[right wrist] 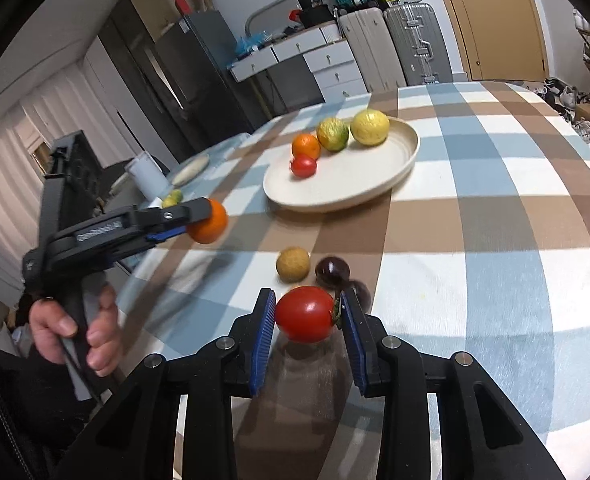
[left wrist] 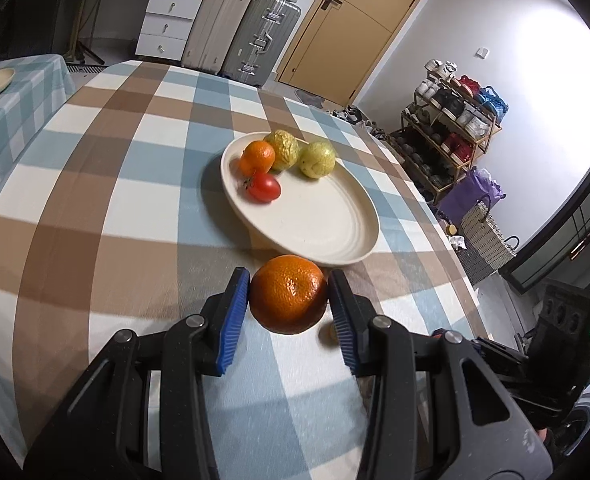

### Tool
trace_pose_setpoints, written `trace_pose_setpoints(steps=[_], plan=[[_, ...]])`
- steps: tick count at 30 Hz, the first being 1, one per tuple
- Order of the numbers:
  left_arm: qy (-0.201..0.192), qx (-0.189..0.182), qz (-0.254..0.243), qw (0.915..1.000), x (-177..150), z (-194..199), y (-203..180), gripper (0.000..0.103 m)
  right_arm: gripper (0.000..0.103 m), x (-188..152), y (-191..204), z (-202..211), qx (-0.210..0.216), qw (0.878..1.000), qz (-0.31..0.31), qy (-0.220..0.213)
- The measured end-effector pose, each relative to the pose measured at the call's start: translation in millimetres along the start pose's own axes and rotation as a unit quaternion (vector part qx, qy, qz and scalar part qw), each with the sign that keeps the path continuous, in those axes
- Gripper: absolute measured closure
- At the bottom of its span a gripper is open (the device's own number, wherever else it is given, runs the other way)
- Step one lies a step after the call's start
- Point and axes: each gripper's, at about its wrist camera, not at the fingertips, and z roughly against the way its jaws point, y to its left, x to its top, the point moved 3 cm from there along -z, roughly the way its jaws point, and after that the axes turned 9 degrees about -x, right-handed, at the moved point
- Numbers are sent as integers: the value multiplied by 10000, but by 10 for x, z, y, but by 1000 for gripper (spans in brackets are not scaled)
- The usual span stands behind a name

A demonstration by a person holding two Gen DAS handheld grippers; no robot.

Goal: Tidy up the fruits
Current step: 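Grasp the red tomato with the right gripper while the left gripper holds the orange, then carry the orange and tomato onto the cream plate and open both grippers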

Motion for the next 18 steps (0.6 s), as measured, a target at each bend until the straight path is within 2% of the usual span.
trace_pose_setpoints(steps=[12,18], plan=[[98,31,-33,9999,439,-363,-32,65,69,624,-115,8,335,9985,-229,-368],[124,55,-7,9999,552,-598,7,65,69,1053,-124,-339,557,9981,-239,-114]])
